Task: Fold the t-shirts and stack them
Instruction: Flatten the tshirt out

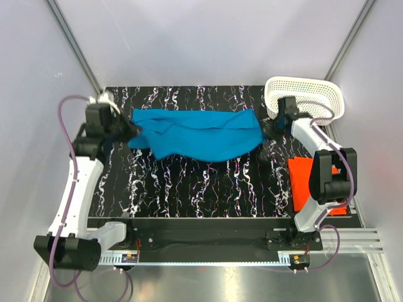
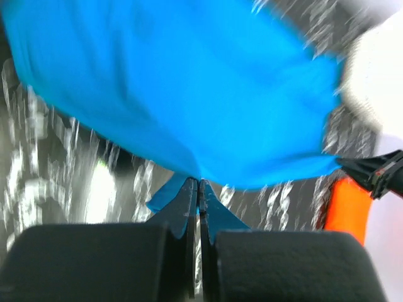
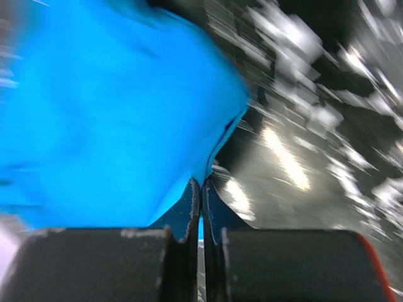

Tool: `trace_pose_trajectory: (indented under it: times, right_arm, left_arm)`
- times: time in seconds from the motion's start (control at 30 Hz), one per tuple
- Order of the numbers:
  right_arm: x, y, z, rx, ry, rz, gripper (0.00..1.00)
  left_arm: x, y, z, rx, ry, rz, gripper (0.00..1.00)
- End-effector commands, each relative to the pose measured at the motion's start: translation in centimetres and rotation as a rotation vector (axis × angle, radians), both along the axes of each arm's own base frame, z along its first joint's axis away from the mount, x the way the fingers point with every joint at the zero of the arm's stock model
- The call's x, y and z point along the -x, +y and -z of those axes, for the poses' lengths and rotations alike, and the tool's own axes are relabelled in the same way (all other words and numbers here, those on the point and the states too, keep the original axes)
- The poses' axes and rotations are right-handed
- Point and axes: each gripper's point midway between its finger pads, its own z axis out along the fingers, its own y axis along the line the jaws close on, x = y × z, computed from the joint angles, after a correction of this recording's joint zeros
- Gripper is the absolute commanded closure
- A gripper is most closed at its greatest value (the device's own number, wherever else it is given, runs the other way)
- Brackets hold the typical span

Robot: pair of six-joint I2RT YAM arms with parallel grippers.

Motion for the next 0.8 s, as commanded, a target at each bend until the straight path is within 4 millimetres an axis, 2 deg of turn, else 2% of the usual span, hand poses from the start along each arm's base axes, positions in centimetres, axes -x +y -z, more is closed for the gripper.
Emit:
trace_pose_trajectory:
  times: [0.0,0.03,0.07,0.1,0.13,0.17,0.2,0.23,0.27,0.3,0.33,0.4,0.43,0.47,0.5,0.53,0.57,0.6,0.63,0.67,0.7,0.73,0.77]
  right_arm:
    - [-6.2,0.1,-9.4,0.000,-0.280,-0.007,1.00]
    - [-8.1,0.4,-11.9,-0.007,-0.344,-0.012,1.00]
    - [-9.1,0.5,-13.3,-0.011,-0.380,-0.011,1.00]
    - [-10.1,0.6,-14.1,-0.013,-0.399,-0.009,1.00]
    - [-11.7,0.7,-17.5,-0.017,-0.482,-0.005,1.00]
    - [-12.5,0.7,-19.0,-0.020,-0.517,-0.005,1.00]
    - [-13.7,0.8,-22.3,-0.027,-0.593,-0.009,1.00]
    - [-14.2,0.9,-23.7,-0.030,-0.627,-0.008,1.00]
    - [-14.5,0.9,-25.4,-0.034,-0.665,-0.007,1.00]
    - [-14.7,0.9,-28.6,-0.037,-0.737,-0.004,1.00]
    - [-14.8,0.9,-30.0,-0.036,-0.767,-0.003,1.00]
    - [-14.2,0.8,-33.0,-0.036,-0.833,-0.004,1.00]
    - [-13.8,0.6,-35.2,-0.024,-0.883,-0.014,1.00]
    - [-13.3,0.6,-36.4,-0.018,-0.911,-0.019,1.00]
    - [-12.1,0.3,-38.4,0.000,-0.956,-0.029,1.00]
    - [-11.5,0.2,-39.7,0.009,-0.993,-0.033,1.00]
    - [-10.7,0.1,-40.8,0.014,-1.026,-0.038,1.00]
    - [-9.0,-0.1,-41.8,0.019,-1.057,-0.040,1.00]
    - [-8.2,-0.1,-43.4,0.014,-1.119,-0.036,1.00]
    - [-7.2,-0.2,-44.0,0.009,-1.147,-0.036,1.00]
    - [-4.8,-0.5,-46.1,0.005,-1.207,-0.023,1.00]
    - [-4.7,-0.7,-45.0,0.004,-1.201,-0.013,1.00]
    - [-3.8,-0.7,-45.1,-0.004,-1.210,-0.009,1.00]
  left_arm:
    - [-5.1,1.6,-9.3,-0.138,-0.279,0.001,1.00]
    - [-6.0,1.8,-14.1,-0.158,-0.386,-0.007,1.00]
    - [-7.8,1.9,-14.7,-0.201,-0.399,0.013,1.00]
    - [-8.7,2.0,-16.7,-0.221,-0.445,0.017,1.00]
    - [-8.8,2.2,-22.1,-0.241,-0.568,0.004,1.00]
    - [-9.4,2.4,-24.2,-0.273,-0.616,0.005,1.00]
    - [-11.0,2.6,-25.2,-0.290,-0.634,0.000,1.00]
    - [-10.1,2.6,-30.6,-0.298,-0.762,-0.016,1.00]
    - [-9.9,2.7,-32.9,-0.315,-0.825,-0.015,1.00]
    - [-10.7,2.6,-34.2,-0.319,-0.862,-0.021,1.00]
    - [-8.9,2.7,-38.1,-0.320,-0.969,-0.034,1.00]
    - [-7.5,2.9,-41.4,-0.315,-1.073,-0.069,1.00]
    - [-5.9,3.2,-43.0,-0.313,-1.123,-0.087,1.00]
    - [-4.7,3.2,-44.4,-0.303,-1.177,-0.097,1.00]
    - [-3.8,3.2,-45.1,-0.299,-1.203,-0.099,1.00]
    - [-1.6,3.0,-46.0,-0.294,-1.241,-0.087,1.00]
    - [-0.4,2.8,-46.5,-0.286,-1.266,-0.082,1.00]
    - [0.8,2.7,-47.2,-0.277,-1.297,-0.080,1.00]
    - [3.2,2.6,-47.8,-0.270,-1.334,-0.070,1.00]
    - [4.2,2.4,-48.1,-0.261,-1.354,-0.059,1.00]
    - [5.6,2.3,-48.7,-0.261,-1.389,-0.051,1.00]
    - [6.1,2.2,-48.7,-0.263,-1.400,-0.046,1.00]
    - [8.1,2.4,-49.6,-0.257,-1.444,-0.061,1.00]
